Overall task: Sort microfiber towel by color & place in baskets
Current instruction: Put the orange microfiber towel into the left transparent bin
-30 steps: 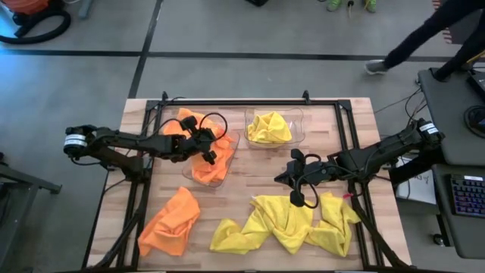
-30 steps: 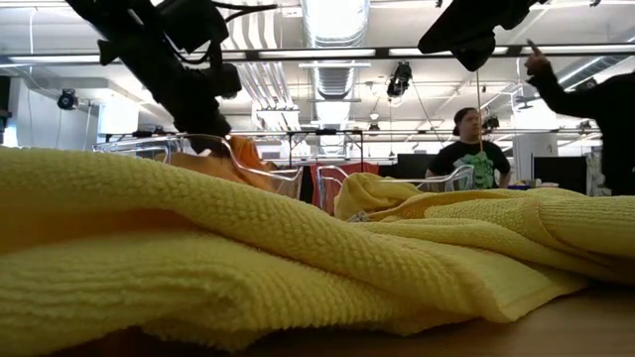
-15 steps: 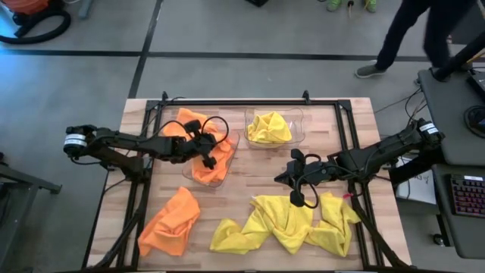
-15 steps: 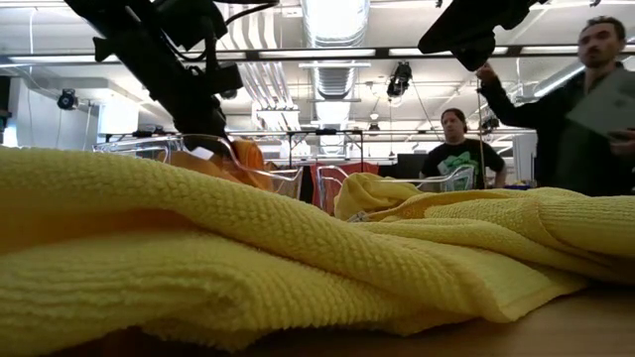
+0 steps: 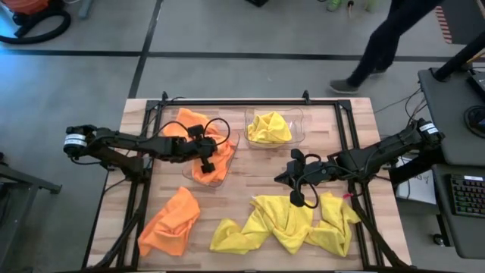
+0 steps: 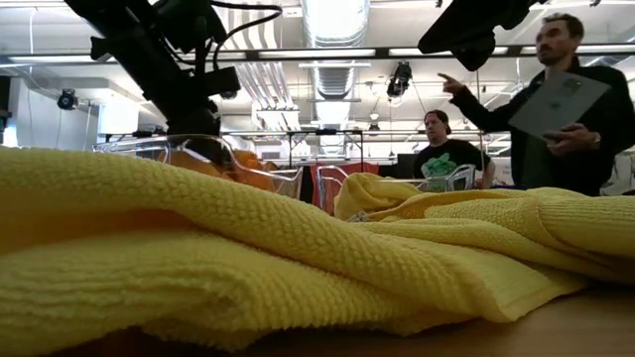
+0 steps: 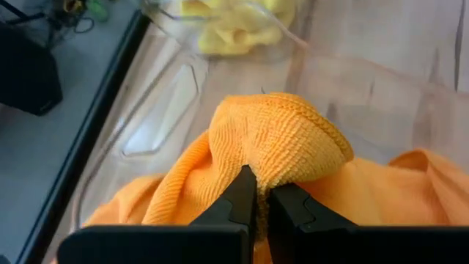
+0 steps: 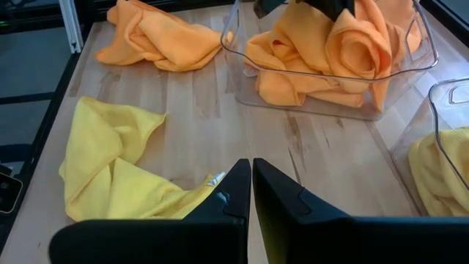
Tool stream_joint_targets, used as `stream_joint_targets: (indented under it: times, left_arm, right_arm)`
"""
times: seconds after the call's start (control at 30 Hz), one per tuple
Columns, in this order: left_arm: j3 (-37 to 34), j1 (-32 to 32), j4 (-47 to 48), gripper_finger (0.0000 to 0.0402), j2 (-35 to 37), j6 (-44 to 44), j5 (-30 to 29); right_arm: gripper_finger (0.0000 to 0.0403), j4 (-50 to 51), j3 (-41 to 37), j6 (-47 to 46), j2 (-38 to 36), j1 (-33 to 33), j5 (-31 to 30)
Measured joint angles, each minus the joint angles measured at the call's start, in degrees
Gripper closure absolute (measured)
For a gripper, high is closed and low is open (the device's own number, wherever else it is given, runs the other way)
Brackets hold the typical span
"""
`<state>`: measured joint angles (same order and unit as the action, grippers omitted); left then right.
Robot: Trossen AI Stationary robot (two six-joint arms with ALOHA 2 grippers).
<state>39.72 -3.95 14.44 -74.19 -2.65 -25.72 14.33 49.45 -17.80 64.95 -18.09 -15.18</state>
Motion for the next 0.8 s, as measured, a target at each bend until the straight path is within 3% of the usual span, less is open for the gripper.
stream_joint_targets:
  times: [0.5, 0.8]
  left_arm:
    - [-0.02, 0.0, 3.52, 0.04, 0.0, 2.68, 0.42]
    - [-0.02, 0.0, 3.49, 0.033, 0.0, 3.2, 0.42]
  right_arm:
    - [0.039, 0.0, 0.0, 0.0, 0.0, 0.0, 0.0]
    - [0.039, 0.0, 0.0, 0.0, 0.0, 0.0, 0.02]
